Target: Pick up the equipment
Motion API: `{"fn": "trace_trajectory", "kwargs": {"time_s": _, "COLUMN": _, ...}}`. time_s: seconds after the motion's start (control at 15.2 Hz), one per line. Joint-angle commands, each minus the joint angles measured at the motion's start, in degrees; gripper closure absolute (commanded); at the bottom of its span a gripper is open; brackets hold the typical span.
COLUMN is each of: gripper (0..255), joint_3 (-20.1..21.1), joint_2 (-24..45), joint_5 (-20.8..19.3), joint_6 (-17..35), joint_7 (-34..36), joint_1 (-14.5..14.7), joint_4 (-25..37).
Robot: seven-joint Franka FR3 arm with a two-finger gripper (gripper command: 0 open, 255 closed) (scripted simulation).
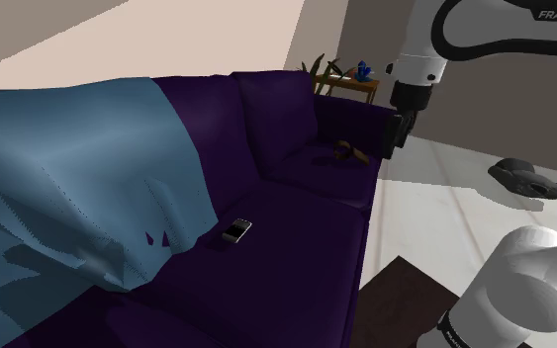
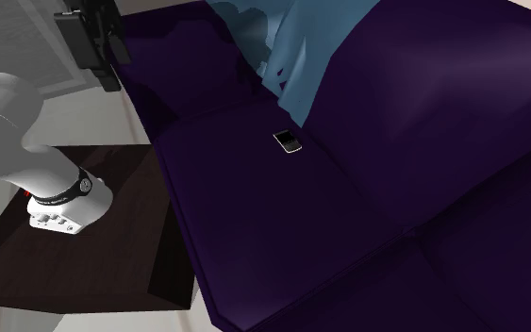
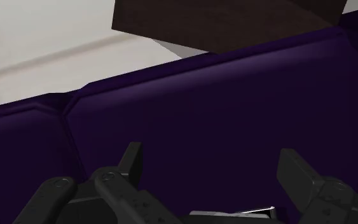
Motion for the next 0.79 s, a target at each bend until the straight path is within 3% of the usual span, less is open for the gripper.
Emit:
{"fn": "trace_trajectory", "kwargs": {"time_s": 0.0, "gripper": 0, "joint_3": 0.0, "joint_2": 0.0, "joint_5": 0.0, "joint_6": 0.0, "joint_7": 0.0, "joint_1": 0.0, "joint_4": 0.0}}
{"fn": "trace_trajectory", "kwargs": {"time_s": 0.73, "gripper": 0, "joint_3": 12.1, "joint_2": 12.7, "joint_5": 6.1, "joint_6": 16.0, "joint_7": 25.2, "joint_1": -1.6, "joint_4": -4.2}}
